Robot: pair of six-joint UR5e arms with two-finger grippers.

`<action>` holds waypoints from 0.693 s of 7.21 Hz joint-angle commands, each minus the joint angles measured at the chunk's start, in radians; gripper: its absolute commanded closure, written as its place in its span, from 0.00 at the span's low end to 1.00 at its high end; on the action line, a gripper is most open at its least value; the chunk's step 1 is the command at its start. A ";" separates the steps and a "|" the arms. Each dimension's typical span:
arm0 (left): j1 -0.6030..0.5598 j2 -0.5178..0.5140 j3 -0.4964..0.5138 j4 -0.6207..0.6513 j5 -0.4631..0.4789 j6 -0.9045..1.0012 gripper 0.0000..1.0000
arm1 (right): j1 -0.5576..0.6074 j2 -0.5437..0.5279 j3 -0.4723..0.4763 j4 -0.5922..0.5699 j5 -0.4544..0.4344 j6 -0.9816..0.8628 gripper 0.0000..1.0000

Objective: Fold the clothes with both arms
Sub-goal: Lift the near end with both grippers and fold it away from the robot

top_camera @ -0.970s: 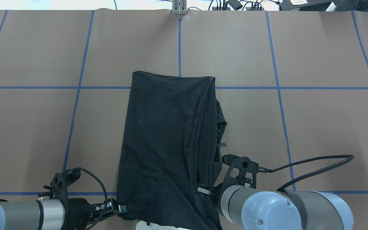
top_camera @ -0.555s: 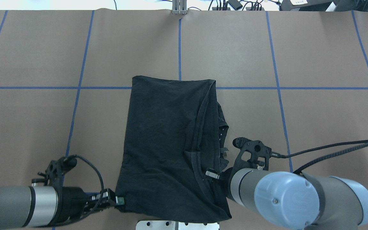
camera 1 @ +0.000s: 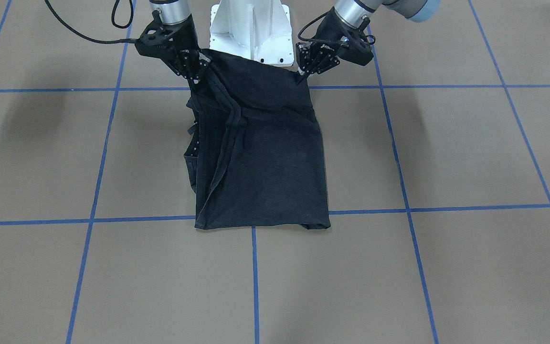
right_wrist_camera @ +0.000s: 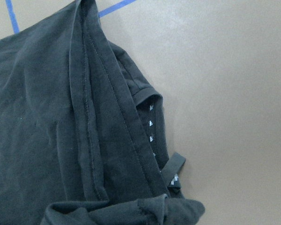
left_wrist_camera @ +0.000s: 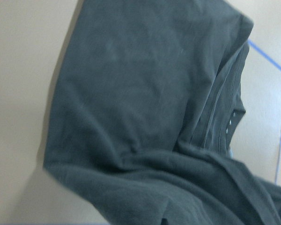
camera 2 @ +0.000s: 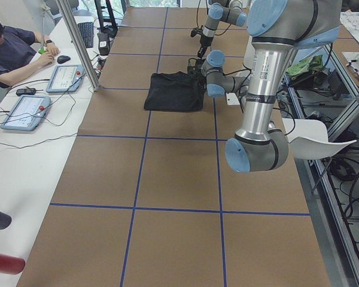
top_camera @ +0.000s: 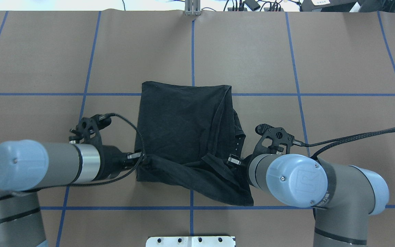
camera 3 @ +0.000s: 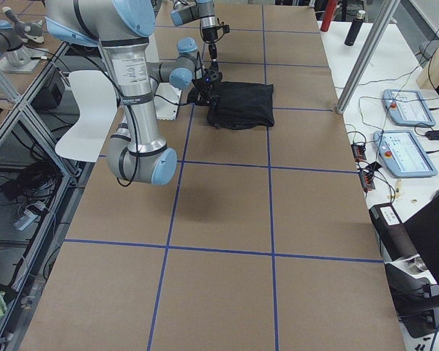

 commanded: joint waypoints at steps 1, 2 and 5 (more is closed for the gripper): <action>-0.112 -0.045 0.046 0.040 -0.005 0.107 1.00 | 0.056 0.018 -0.062 0.005 0.000 -0.029 1.00; -0.169 -0.050 0.069 0.040 -0.067 0.159 1.00 | 0.082 0.077 -0.119 -0.003 0.000 -0.047 1.00; -0.243 -0.169 0.250 0.035 -0.096 0.222 1.00 | 0.142 0.148 -0.210 -0.003 0.012 -0.081 1.00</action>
